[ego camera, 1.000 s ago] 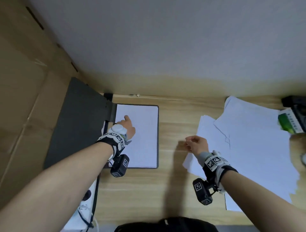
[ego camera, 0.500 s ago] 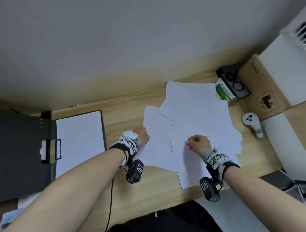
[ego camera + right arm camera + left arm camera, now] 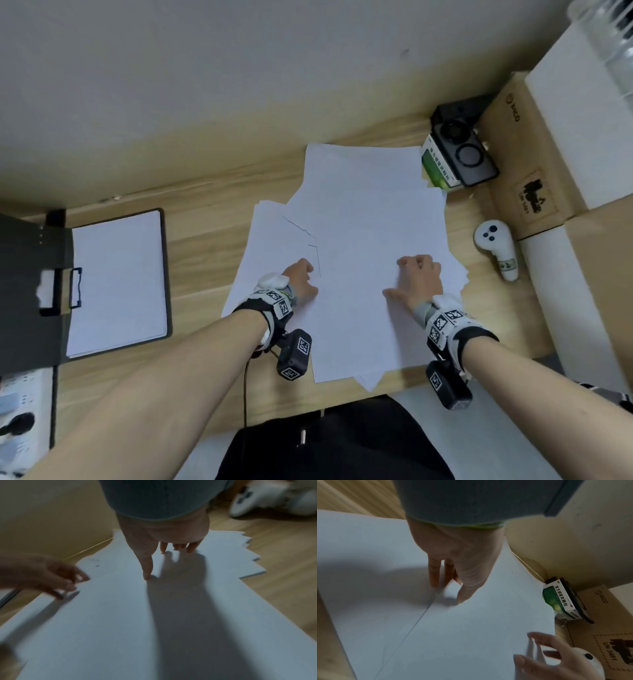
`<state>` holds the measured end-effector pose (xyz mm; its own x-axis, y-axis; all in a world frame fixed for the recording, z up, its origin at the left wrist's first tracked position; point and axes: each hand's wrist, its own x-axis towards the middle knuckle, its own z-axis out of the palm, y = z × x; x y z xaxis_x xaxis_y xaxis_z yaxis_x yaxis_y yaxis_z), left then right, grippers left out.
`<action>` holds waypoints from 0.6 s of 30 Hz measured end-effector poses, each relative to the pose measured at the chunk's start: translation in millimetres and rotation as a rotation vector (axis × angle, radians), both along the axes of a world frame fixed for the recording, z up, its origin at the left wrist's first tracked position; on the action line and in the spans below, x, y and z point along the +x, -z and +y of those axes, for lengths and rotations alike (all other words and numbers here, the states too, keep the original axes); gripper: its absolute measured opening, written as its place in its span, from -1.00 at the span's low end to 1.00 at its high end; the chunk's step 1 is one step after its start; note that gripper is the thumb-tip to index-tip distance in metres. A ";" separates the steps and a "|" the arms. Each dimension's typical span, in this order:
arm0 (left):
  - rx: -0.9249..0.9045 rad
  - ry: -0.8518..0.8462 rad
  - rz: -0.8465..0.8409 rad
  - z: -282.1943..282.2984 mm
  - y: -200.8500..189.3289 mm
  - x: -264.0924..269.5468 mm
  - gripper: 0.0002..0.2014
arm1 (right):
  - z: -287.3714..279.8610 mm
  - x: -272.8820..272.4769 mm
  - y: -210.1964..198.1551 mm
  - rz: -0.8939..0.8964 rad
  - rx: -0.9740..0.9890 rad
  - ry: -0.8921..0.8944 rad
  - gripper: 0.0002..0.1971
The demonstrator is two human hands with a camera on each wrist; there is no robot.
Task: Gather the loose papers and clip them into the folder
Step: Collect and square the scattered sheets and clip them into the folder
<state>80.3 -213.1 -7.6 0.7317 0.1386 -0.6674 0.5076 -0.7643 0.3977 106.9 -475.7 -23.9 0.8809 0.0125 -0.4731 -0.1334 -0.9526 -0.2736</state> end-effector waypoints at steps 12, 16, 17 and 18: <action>-0.084 -0.108 -0.273 13.1 -19.9 31.7 -0.61 | 22.2 29.1 -8.7 0.027 0.271 0.188 -0.94; -0.044 -0.115 -0.006 14.7 -13.4 29.2 -0.59 | -7.0 27.8 -2.7 0.017 0.240 0.467 -0.84; -0.046 -0.128 0.034 12.8 -12.0 25.8 -0.59 | -12.7 25.8 1.1 0.017 0.223 0.490 -0.82; -0.058 -0.146 0.055 10.5 -10.0 22.3 -0.58 | -14.6 23.3 3.9 0.016 0.208 0.504 -0.78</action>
